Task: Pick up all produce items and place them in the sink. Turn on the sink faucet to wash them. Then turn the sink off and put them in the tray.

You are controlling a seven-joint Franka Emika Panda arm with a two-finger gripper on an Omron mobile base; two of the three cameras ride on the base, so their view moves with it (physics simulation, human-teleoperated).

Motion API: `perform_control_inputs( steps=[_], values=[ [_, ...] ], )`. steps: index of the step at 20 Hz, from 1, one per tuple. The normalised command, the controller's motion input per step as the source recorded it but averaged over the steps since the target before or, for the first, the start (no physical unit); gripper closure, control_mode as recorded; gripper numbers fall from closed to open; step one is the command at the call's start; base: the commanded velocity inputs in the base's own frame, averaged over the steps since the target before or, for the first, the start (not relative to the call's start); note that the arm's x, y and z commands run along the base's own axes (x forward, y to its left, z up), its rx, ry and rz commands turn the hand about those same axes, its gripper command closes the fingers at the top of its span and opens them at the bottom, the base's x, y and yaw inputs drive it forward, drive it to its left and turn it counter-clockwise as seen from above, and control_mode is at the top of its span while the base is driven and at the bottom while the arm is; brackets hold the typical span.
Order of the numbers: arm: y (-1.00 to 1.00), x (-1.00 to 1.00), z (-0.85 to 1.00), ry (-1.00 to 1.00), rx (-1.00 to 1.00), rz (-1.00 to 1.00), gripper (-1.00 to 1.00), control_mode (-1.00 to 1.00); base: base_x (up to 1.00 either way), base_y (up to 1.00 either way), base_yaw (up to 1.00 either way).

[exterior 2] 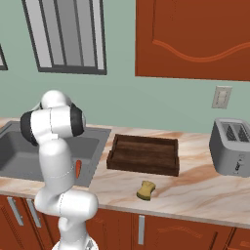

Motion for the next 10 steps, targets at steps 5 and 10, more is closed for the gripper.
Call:
perform_control_inputs(
  steps=[5, 10],
  values=[
    [0.05, 0.11, -0.02, 0.00, 0.00, 0.00, -1.00, -1.00, 0.00, 0.00, 0.00],
    [0.08, 0.11, -0.03, 0.00, 0.00, 0.01, -1.00, -1.00, 0.00, 0.00, 0.00]
  ],
)
